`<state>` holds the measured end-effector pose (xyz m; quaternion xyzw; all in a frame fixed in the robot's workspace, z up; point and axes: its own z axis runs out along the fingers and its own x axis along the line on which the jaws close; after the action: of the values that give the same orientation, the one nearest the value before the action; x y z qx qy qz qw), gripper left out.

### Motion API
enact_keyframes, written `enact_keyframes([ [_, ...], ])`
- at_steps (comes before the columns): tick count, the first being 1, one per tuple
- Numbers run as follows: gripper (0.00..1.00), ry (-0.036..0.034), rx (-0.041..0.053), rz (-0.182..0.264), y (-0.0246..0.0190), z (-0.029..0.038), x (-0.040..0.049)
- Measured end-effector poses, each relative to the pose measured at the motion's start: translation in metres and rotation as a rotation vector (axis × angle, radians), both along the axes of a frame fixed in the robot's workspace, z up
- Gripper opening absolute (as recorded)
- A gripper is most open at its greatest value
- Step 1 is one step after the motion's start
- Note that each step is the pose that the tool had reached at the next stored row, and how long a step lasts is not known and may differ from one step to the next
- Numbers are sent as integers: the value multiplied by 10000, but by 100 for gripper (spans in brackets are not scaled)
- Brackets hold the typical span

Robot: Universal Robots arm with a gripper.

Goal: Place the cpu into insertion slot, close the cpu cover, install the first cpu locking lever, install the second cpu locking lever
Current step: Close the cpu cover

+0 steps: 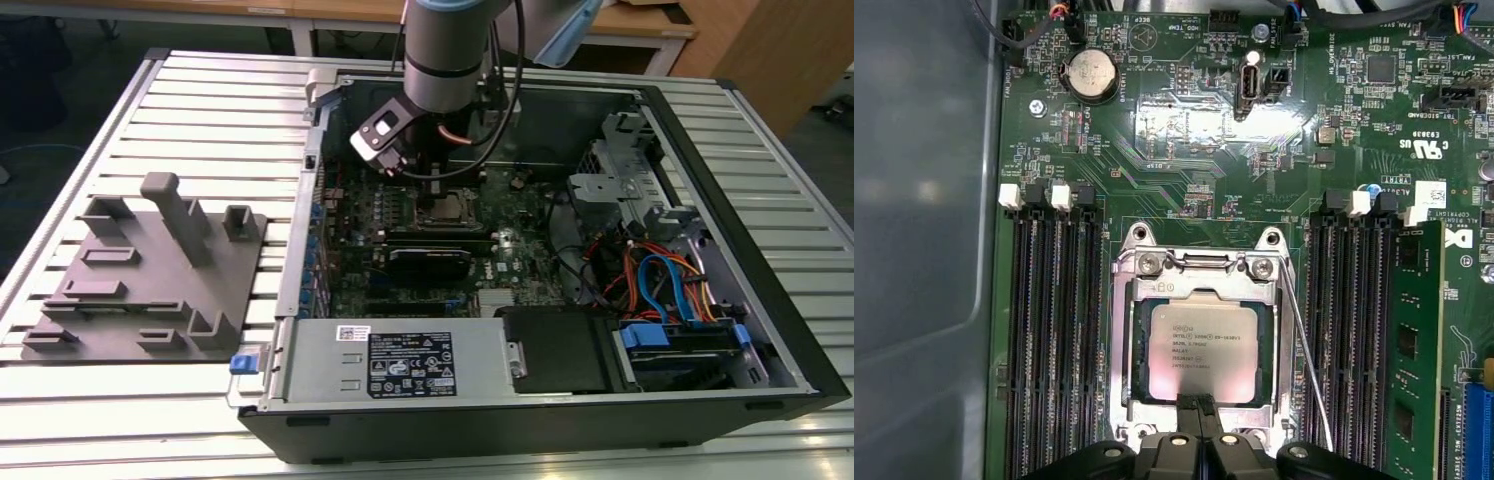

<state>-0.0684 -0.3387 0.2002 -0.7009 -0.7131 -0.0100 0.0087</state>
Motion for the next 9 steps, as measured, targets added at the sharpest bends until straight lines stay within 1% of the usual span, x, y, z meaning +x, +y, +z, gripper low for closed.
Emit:
enact_keyframes([
  [9,10,5,-6,0,0,-16,0],
])
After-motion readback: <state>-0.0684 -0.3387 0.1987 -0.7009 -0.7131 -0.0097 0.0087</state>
